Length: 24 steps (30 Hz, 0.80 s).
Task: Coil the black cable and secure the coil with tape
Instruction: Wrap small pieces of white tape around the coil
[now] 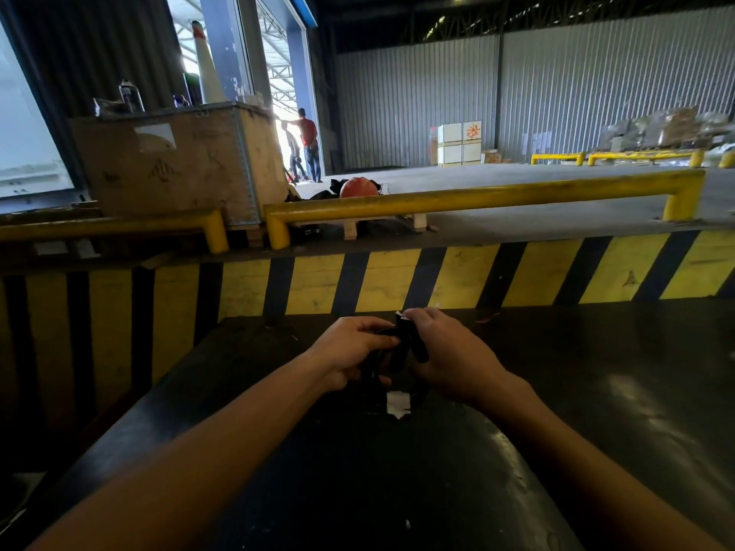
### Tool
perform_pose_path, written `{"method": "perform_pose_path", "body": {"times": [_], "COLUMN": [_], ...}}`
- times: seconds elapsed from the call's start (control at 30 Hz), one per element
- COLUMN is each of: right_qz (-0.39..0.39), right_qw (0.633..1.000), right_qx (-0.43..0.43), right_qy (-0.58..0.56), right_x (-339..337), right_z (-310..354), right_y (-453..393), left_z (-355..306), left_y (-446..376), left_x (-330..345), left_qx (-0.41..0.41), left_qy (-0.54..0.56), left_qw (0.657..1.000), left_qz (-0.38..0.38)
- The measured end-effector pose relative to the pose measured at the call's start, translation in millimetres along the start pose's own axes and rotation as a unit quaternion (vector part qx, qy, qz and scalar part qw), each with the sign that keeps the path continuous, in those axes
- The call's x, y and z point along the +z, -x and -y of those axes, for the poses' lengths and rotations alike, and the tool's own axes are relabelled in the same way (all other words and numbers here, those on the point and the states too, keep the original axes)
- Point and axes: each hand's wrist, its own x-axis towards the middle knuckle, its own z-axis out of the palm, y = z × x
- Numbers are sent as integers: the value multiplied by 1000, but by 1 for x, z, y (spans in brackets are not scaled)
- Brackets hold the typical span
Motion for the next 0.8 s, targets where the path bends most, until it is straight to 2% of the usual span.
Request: {"method": "perform_pose_path", "body": {"times": [0.2,0.5,0.63,0.8], "right_qz": [-51,-136,-157,-164], "right_qw": [998,987,981,962], "right_qx": [-20,-78,-62,0], "right_qy": [20,-21,-95,-220], "right_x": [10,17,21,18], "right_z": [-3,-15,-17,-23], "right_y": [6,11,11,9], "left_z": [5,7,8,10], "left_y": [-2,-1,2,6], "left_x": [-2,-2,0,4], "left_qx": [-27,-9,15,80], "left_qy": [45,65,57,-32], "left_qw": [999,997,996,993], "left_qz": [16,51,62,78]}}
